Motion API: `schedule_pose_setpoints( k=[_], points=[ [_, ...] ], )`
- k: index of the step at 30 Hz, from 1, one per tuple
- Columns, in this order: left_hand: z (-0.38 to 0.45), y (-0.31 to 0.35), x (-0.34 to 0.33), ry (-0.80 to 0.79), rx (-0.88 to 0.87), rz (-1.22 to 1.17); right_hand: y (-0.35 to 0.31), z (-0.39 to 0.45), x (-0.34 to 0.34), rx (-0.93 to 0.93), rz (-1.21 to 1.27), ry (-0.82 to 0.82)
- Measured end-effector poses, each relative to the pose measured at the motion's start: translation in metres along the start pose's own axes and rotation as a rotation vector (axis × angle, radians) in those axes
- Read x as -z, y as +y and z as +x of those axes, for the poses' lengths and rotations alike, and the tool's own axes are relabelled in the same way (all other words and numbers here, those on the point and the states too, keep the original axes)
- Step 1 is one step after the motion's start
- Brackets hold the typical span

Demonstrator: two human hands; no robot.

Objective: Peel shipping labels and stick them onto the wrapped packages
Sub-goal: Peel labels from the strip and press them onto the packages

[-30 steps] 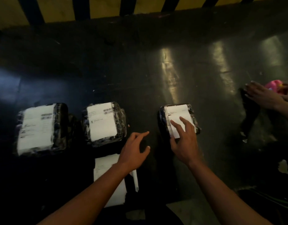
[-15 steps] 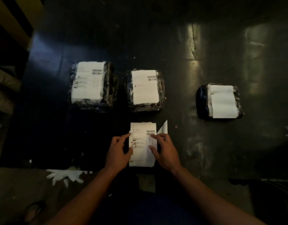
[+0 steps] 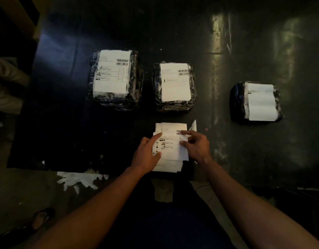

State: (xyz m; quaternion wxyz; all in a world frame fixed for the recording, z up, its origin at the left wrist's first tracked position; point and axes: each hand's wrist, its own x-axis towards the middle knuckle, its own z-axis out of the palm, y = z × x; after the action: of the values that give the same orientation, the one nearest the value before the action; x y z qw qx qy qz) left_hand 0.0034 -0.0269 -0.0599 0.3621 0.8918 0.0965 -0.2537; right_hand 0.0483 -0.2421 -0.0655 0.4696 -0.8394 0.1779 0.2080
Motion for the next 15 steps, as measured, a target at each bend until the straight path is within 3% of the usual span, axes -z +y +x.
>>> schedule_pose_setpoints(
  k=[12,15],
  points=[
    [-0.001,0.002,0.003,0.0,0.005,0.013,0.006,-0.004,0.033,0.037,0.181,0.07],
    [-0.002,0.009,0.009,0.159,-0.05,0.058,-0.009,-0.012,0.049,0.071,0.268,0.071]
  ],
)
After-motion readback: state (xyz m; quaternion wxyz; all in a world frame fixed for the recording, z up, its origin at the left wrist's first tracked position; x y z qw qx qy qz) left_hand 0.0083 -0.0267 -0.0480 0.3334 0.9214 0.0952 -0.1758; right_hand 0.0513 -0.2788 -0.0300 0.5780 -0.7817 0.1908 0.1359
